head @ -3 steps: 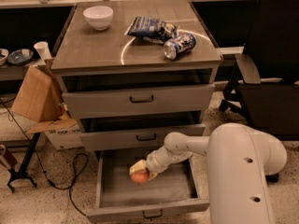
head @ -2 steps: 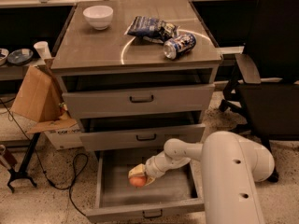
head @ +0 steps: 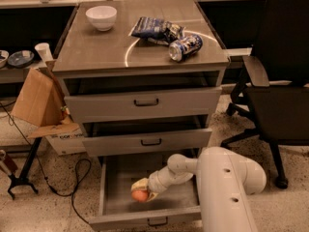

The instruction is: Place apple into bottom drawer

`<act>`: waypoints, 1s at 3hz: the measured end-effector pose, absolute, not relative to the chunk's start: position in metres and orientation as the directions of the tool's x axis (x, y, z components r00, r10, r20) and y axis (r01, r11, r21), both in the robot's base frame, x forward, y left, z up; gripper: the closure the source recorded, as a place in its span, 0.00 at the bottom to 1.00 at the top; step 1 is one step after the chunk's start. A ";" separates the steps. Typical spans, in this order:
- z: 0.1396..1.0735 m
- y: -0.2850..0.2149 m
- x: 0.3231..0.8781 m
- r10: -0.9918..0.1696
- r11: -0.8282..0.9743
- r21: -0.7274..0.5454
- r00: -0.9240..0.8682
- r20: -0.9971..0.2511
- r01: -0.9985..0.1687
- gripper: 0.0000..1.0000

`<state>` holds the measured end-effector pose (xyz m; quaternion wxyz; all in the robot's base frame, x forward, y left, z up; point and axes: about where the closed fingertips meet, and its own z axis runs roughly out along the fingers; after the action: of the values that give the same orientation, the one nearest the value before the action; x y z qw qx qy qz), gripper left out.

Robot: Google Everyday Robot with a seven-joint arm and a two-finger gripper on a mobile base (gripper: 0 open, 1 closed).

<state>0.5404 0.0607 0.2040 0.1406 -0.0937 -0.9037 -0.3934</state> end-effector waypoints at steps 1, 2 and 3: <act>0.190 0.052 0.544 0.124 0.686 0.648 -0.932 0.341 0.329 1.00; 0.189 0.044 0.555 0.185 0.708 0.612 -0.930 0.319 0.351 1.00; 0.192 0.044 0.567 0.207 0.740 0.575 -0.932 0.299 0.348 0.82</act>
Offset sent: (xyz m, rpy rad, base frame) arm 0.0347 -0.0327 -0.0103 -0.1778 -0.0249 -0.1623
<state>0.5674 0.0442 0.1924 0.1081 -0.1497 -0.9265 -0.3278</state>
